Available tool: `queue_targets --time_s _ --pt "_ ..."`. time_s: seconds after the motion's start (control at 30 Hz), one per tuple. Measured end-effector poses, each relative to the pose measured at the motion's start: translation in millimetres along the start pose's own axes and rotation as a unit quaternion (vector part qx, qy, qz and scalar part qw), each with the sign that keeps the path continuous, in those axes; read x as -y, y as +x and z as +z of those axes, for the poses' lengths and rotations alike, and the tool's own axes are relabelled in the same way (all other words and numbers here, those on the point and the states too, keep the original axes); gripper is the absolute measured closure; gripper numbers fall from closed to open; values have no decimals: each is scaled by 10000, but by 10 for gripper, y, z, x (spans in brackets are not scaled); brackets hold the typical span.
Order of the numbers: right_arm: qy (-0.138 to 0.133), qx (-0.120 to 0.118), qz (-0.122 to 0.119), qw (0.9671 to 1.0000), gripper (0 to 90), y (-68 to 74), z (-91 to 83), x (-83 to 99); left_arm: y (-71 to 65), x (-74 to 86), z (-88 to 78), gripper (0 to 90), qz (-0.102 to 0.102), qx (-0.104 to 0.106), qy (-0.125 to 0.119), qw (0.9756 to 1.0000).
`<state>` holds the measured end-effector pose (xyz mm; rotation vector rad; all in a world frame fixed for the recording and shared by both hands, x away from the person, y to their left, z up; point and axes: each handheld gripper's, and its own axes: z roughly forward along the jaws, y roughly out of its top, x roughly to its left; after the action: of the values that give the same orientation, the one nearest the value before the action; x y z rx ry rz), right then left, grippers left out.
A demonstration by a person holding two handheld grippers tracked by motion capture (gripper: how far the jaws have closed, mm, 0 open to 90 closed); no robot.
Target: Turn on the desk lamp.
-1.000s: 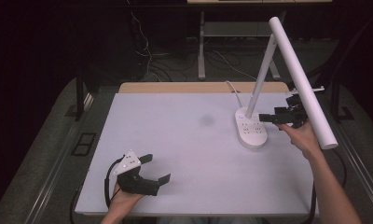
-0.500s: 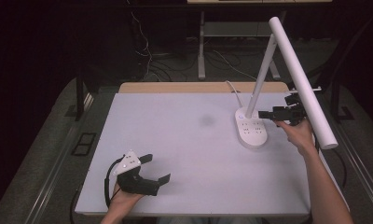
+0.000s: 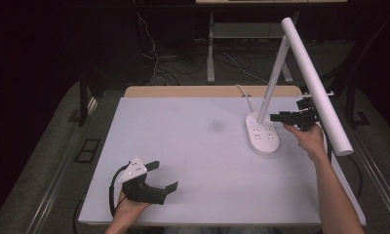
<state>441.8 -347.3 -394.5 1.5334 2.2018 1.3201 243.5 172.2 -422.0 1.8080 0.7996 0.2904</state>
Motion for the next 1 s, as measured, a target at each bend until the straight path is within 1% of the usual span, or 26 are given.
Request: queue_targets --time_s 0.07,0.1,0.17,0.2,0.3,0.37,0.4,0.5,0.53,0.57,0.63,0.7,0.8,0.83,0.93,0.97,1.0 --pt "-4 35 25 10000 442 -10 10 2 0 1 1 0 -3 -1 -2 10000" --pt "-4 35 25 10000 442 -10 10 2 0 1 1 0 -3 -1 -2 10000" --pt "8 73 61 10000 485 -29 26 2 0 1 1 0 1 0 3 10000" --pt "8 73 61 10000 485 -29 26 2 0 0 1 0 5 2 8 10000" --pt "-10 94 81 9999 524 -52 47 0 -1 1 2 0 5 3 9 10000" --pt "-24 92 108 9999 570 -72 71 4 0 1 3 0 -2 1 8 10000" --pt "-24 92 108 9999 570 -72 71 4 0 1 3 0 -2 1 8 10000" --pt "-37 105 129 9999 638 -100 106 9 0 3 6 0 -4 1 10 10000" --pt "-36 109 128 9999 669 -108 116 10 0 5 11 0 19 -5 60 10000" --pt "-43 92 143 9998 697 -113 128 12 0 5 11 0 19 -5 60 10000" --pt "-36 45 162 9999 750 -127 154 18 -1 5 14 0 18 -1 66 10000" --pt "-36 -55 215 9997 809 -133 182 24 2 4 12 0 31 -1 65 10000" --pt "-27 -114 270 9996 872 -122 225 26 3 5 11 0 15 -7 61 10000" --pt "-29 -123 235 9996 881 -123 244 24 4 5 11 0 13 -6 57 10000" --pt "10 -124 272 9996 893 -103 282 12 4 5 11 0 13 -5 56 10000" --pt "75 -116 201 9997 893 -88 313 -6 3 5 11 0 8 -4 56 10000" --pt "74 -114 167 9998 893 -82 328 -17 3 5 10 0 9 -3 55 10000"
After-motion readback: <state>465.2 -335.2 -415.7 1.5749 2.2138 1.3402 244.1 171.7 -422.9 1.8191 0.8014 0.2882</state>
